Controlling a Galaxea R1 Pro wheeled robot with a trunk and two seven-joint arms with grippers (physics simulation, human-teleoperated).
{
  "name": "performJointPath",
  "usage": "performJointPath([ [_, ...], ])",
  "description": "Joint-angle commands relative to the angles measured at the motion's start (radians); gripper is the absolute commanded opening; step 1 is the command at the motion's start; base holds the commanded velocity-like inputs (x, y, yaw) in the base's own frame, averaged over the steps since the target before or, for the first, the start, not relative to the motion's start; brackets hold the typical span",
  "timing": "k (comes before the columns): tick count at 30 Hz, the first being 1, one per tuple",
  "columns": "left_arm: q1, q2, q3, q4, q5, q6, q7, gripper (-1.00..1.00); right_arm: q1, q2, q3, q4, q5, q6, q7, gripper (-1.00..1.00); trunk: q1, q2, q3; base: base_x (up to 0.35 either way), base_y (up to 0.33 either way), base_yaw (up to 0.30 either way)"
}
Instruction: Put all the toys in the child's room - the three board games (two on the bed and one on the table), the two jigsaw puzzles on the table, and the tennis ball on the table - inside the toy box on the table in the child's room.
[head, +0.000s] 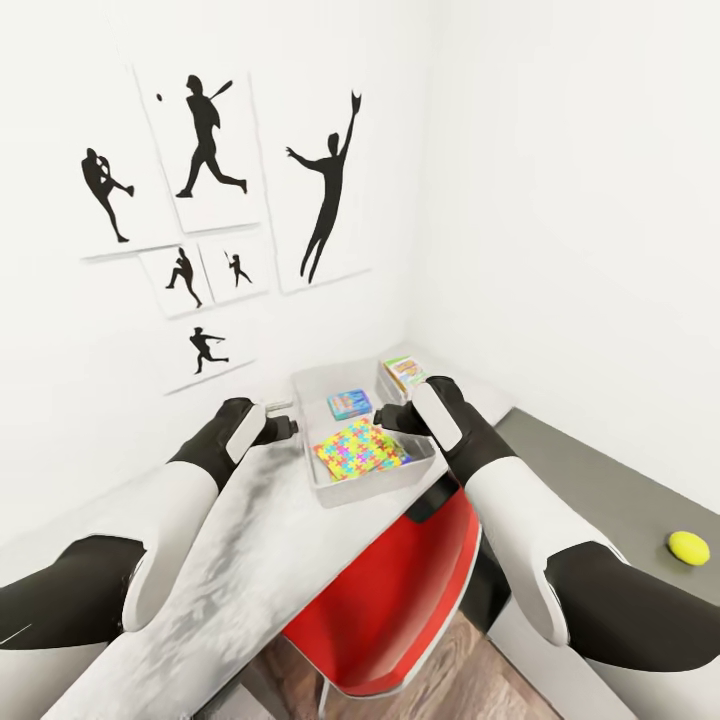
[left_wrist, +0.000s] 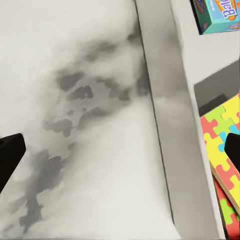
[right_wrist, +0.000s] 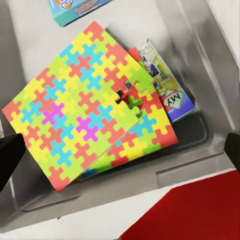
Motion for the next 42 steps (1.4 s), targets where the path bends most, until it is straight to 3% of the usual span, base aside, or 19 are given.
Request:
performJointPath([
  [1, -0.001, 0.000, -0.006, -0.001, 0.010, 0.003, 0.009, 1.00, -0.001, 0.000, 0.001, -0.001, -0.008, 0.002, -0.009, 1.00, 0.001, -0.002, -0.002, 0.000, -0.075, 0.166],
  [18, 0.000, -0.001, -0.006, -0.001, 0.010, 0.003, 0.009, 1.00, -0.001, 0.000, 0.003, -0.001, -0.008, 0.000, -0.009, 1.00, 0.001, -0.002, -0.002, 0.000, -0.163, 0.069],
  [42, 0.001, 0.000, -0.004, -0.003, 0.010, 0.003, 0.005, 1.00, 0.001, 0.000, 0.001, -0.001, -0.008, -0.006, -0.009, 1.00, 0.001, -0.002, -0.002, 0.002, -0.033, 0.002],
])
